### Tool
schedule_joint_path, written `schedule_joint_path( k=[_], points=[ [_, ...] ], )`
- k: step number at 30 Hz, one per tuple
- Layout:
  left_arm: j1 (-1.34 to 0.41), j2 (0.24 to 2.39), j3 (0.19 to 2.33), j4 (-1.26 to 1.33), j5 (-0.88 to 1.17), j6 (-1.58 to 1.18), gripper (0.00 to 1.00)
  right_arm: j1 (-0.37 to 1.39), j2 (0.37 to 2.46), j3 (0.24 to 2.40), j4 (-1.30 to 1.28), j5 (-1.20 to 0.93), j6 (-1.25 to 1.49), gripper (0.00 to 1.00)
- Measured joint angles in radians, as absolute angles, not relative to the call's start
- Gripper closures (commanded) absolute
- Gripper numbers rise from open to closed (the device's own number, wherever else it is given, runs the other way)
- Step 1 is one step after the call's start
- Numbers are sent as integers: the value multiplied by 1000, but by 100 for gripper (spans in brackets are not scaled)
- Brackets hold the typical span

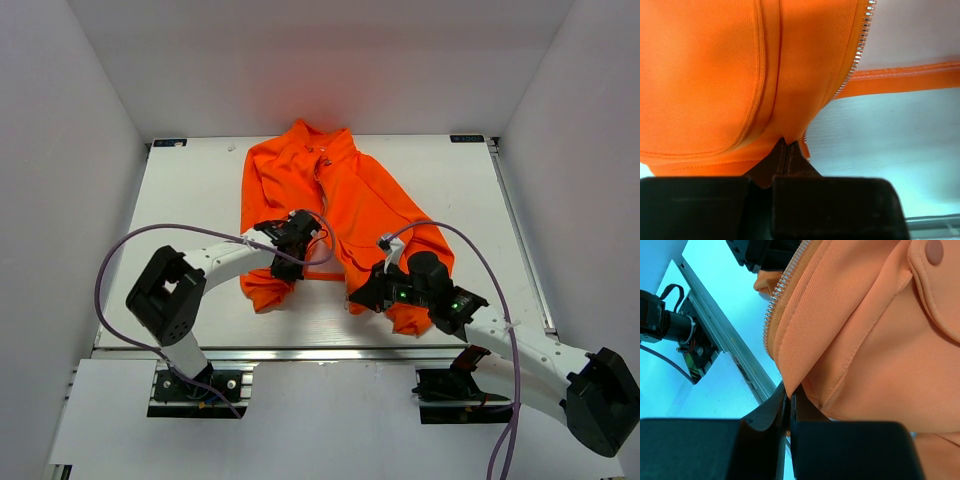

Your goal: Zip up the jacket

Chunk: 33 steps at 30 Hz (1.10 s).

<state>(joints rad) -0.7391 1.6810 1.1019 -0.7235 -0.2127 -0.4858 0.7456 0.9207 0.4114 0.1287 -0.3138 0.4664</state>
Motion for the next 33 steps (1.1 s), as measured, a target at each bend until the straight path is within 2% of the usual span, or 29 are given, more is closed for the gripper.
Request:
schedule_joint_path(
  k=[10,14,19,22,23,25,26,27,30,33],
  points=[
    [-739,1615,1261,-764,-184,-475,100,738,901,411,112,-308,467,100],
    [-739,1550,1231,-722,-116,-487,100,731,882,411,104,-297,473,100],
    [-751,1505,1087,-638,-17,-545,98,722,876,411,103,-289,491,100],
    [-785,1518,1007,-597,17,-588,90,717,877,410,103,-286,500,100],
    [-798,1525,987,-588,27,-600,80,717,878,408,104,-287,505,100],
    [-820,1544,964,-563,54,-623,69,715,879,403,106,-287,514,100],
    [-827,1555,962,-552,66,-628,52,715,879,400,106,-287,517,100],
    [-831,1566,962,-542,75,-635,46,714,879,395,106,-287,519,100],
    [-841,1591,962,-522,91,-650,36,714,880,390,104,-286,524,100],
    [-841,1601,962,-520,89,-664,36,713,879,385,105,-285,529,100]
  ],
)
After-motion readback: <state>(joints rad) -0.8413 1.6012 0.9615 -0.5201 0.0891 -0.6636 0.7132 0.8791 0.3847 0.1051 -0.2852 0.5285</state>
